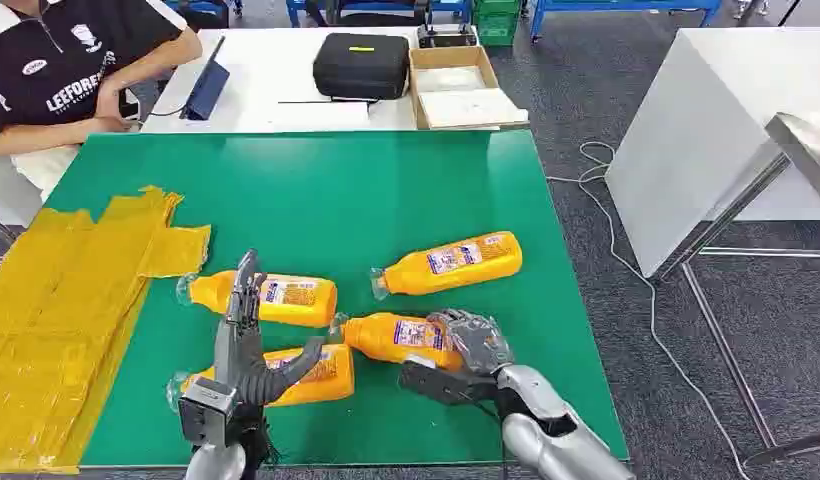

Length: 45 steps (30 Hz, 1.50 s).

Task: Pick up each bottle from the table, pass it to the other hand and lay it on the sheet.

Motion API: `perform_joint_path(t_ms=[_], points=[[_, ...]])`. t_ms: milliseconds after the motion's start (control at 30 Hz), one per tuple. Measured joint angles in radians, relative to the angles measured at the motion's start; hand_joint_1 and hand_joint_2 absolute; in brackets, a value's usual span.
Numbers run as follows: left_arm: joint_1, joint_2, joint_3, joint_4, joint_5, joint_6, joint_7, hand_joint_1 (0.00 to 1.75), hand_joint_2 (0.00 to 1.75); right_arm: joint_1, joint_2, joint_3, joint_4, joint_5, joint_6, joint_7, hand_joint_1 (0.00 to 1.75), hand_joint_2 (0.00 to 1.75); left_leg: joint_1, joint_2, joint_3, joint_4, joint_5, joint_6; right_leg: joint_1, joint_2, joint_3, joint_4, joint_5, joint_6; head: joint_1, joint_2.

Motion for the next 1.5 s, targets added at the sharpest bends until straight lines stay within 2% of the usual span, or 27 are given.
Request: perform_joint_path(t_ms=[133, 300, 467, 600, 767, 1233, 1500], points=[[0.009, 0.0, 0.009, -0.006, -0.011, -0.009, 0.005, 0.0, 1.75, 0.08, -0.018, -0.032, -0.109, 0.038, -0.044, -0.003, 1.75, 1.75, -0.001, -0.001, -0.004, 0.0, 0.0, 0.0, -0.001, 0.0, -0.004, 0.0, 0.0, 0.0, 0.0, 0.0], [0.031, -0.006, 0.03, -0.027, -0.04, -0.017, 0.018, 0.0, 1.75, 0.229, -0.014, -0.144, -0.343, 0.183, -0.216, -0.007, 1.75, 1.75, -0.001, -0.002, -0.01, 0.0, 0.0, 0.0, -0.001, -0.002, -0.01, 0.0, 0.0, 0.0, 0.0, 0.0], [0.065, -0.014, 0.048, -0.057, -0.069, -0.018, 0.028, 0.0, 1.75, 0.354, 0.036, -0.265, -0.509, 0.187, -0.331, -0.084, 1.75, 1.75, -0.001, -0.002, -0.014, 0.0, 0.0, 0.0, -0.001, -0.002, -0.014, 0.0, 0.0, 0.0, 0.0, 0.0], [0.073, -0.027, 0.055, -0.074, -0.091, -0.03, 0.047, 0.0, 1.75, 0.396, 0.08, -0.332, -0.553, 0.155, -0.455, -0.159, 1.75, 1.75, -0.001, -0.002, -0.015, 0.0, 0.0, 0.001, -0.001, -0.002, -0.014, 0.0, 0.0, 0.0, 0.0, 0.0], [0.071, -0.04, 0.059, -0.08, -0.1, -0.048, 0.061, 0.0, 1.75, 0.397, 0.134, -0.37, -0.537, 0.073, -0.586, -0.289, 1.75, 1.75, -0.001, -0.002, -0.014, 0.0, 0.001, 0.0, -0.001, -0.002, -0.014, 0.0, 0.0, 0.0, 0.0, 0.0], [-0.007, -0.04, 0.024, -0.04, 0.105, -0.346, 0.145, 0.0, 1.75, 0.265, 0.3, -0.42, -0.143, -0.243, -0.591, -0.73, 1.75, 1.75, 0.0, -0.002, -0.015, 0.0, 0.003, -0.001, -0.001, -0.003, -0.015, 0.0, 0.0, 0.0, 0.0, 0.0], [-0.051, -0.033, -0.004, -0.005, 0.127, -0.355, 0.161, 0.0, 1.75, 0.227, 0.349, -0.389, -0.11, -0.278, -0.591, -0.76, 1.75, 1.75, 0.0, -0.002, -0.015, 0.0, 0.003, -0.001, -0.001, -0.003, -0.015, 0.0, 0.0, 0.0, 0.0, 0.0]])
